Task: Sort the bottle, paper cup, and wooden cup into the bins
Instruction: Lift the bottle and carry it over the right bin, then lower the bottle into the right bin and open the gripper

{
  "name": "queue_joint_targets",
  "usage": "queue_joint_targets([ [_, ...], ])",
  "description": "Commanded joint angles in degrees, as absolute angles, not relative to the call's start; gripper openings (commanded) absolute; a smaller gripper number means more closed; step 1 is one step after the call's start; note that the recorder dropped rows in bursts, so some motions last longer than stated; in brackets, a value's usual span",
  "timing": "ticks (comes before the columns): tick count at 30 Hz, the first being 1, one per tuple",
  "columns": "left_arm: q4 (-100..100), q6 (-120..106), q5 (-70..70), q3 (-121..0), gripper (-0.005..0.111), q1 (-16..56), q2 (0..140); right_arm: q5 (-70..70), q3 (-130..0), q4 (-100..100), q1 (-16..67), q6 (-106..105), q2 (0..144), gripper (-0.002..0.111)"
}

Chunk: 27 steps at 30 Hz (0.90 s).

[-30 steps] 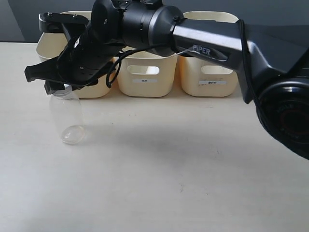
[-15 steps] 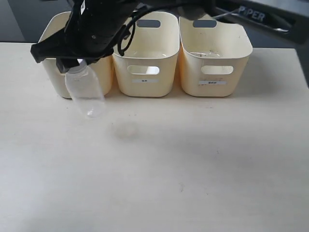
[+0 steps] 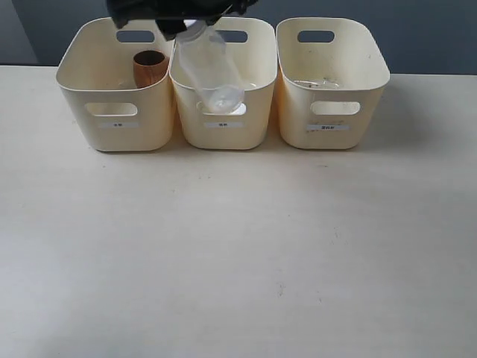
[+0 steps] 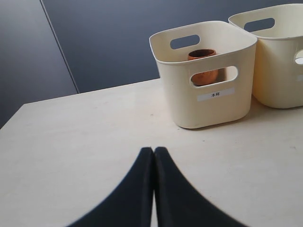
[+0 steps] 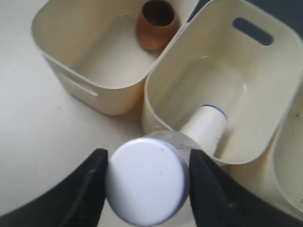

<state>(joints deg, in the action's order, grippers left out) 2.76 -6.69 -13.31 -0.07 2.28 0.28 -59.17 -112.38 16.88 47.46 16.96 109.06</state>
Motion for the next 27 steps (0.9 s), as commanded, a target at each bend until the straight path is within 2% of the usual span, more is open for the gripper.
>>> queue_joint_targets([
  [1,2.47,-6.58,-13.26,0.00,0.000,2.47,0.00,-59.88,-112.32,25.00,47.35,21.80,106.26,0.000],
  [8,2.47,-6.58,-13.26,0.00,0.000,2.47,0.00,-63.23,-112.32,37.42,46.71,29.11,104.88,-0.001],
  [16,2.47,-6.58,-13.26,0.00,0.000,2.47,0.00,-63.42,-112.32,35.72,38.05,32.93,104.32,-0.001],
  [27,2.47,-6.58,-13.26,0.00,0.000,2.47,0.00,-55.76,-112.11,37.30,31.99,35.19,109.61,-0.001],
])
